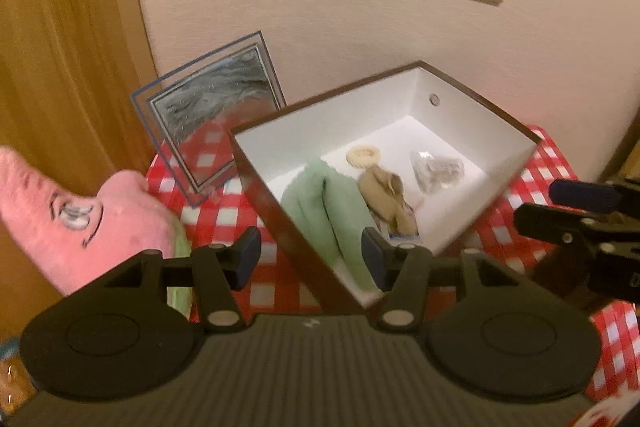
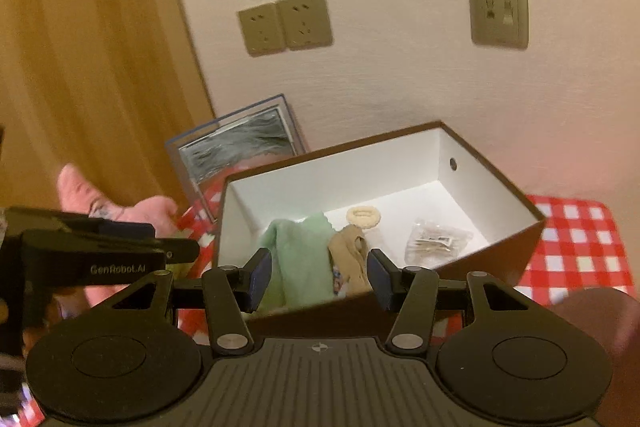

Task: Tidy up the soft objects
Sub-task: 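Open both grippers to release the towel and sock into the box, then withdraw both grippers from the box toward the remaining cloths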

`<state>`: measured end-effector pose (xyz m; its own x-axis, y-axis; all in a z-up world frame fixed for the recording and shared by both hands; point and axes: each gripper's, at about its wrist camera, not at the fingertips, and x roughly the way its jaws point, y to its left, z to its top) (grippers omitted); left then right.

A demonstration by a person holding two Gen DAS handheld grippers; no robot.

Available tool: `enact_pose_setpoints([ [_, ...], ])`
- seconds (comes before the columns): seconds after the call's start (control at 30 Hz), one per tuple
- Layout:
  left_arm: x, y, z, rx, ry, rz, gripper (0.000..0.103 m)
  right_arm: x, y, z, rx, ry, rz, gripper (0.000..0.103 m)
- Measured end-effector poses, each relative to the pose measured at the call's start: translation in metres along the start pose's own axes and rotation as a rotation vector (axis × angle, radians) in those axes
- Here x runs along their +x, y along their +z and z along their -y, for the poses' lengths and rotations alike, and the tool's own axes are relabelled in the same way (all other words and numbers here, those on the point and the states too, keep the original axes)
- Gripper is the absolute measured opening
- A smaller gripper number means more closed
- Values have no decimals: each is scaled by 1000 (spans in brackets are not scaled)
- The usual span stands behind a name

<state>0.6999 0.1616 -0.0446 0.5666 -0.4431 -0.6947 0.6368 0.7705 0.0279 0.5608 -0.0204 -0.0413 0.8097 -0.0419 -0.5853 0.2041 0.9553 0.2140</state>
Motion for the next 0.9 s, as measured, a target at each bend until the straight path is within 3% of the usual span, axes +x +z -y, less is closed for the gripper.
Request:
enact_pose_setpoints([
  [0.33, -62, -45, 24, -30, 14, -3, 53, -70, -45, 3, -52, 36, -27, 53],
  [0.9, -134, -113, 87, -121, 70, -49, 53, -140, -93, 35, -22, 84, -101, 53],
])
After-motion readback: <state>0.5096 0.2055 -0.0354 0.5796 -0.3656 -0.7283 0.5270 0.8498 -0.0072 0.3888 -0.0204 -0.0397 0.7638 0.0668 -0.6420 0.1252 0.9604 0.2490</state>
